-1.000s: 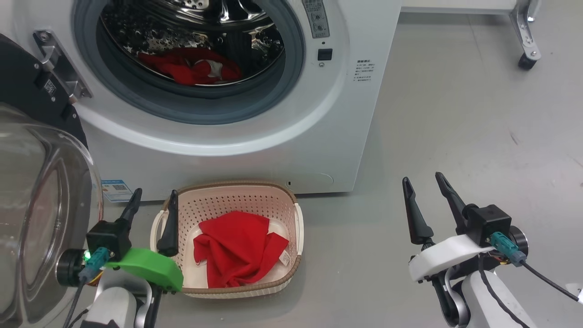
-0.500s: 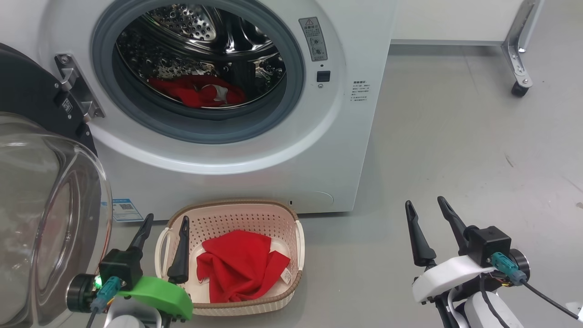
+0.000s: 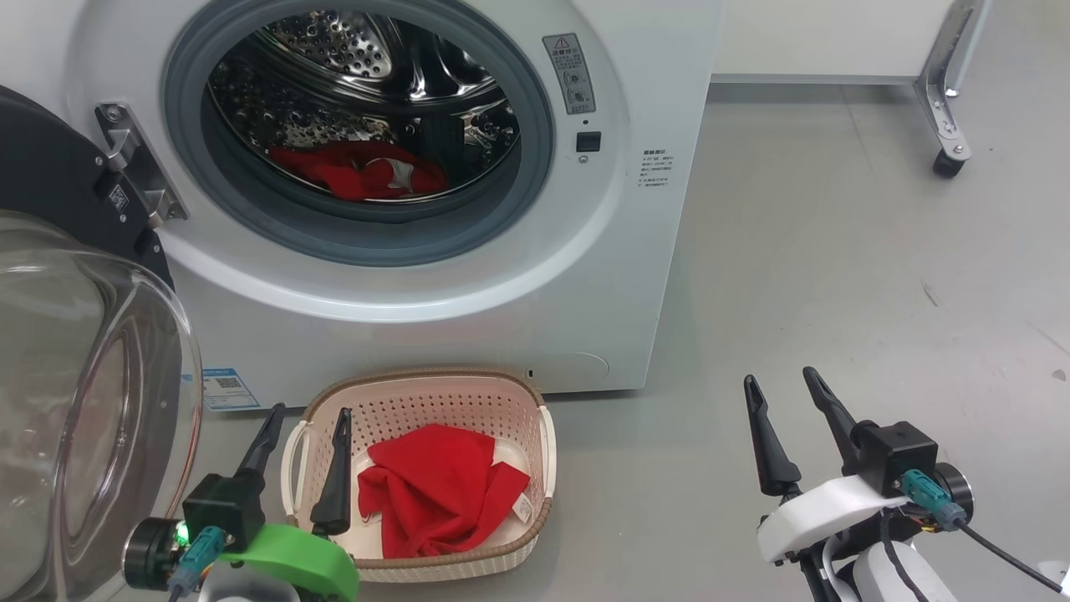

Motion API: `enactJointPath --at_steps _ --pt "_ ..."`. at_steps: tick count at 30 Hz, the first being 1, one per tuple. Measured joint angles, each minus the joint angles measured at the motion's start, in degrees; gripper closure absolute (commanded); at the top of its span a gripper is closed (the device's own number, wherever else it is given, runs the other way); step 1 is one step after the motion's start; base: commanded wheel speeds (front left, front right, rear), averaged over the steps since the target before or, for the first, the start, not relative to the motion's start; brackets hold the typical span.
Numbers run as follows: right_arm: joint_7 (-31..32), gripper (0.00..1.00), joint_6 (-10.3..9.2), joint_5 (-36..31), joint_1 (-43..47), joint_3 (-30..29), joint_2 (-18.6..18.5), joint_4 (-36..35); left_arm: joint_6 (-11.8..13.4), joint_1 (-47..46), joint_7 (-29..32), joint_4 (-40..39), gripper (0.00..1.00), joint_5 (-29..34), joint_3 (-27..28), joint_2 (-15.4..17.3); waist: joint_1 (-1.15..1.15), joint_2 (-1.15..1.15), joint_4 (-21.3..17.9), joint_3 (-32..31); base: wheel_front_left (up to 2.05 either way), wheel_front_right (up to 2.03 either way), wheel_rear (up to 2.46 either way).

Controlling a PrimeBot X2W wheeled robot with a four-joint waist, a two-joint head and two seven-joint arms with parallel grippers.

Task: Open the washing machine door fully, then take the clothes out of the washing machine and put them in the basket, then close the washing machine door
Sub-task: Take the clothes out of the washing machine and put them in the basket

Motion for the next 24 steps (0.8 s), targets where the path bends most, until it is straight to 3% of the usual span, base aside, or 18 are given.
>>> enactJointPath --at_steps 24 --pt "0.0 0.0 0.49 -1.9 -1.6 0.5 0.0 -3.1 1.0 -0.3 4.8 -4.0 0.0 1.3 -1.5 0.8 0.0 0.0 -0.7 5.2 0.0 0.0 0.0"
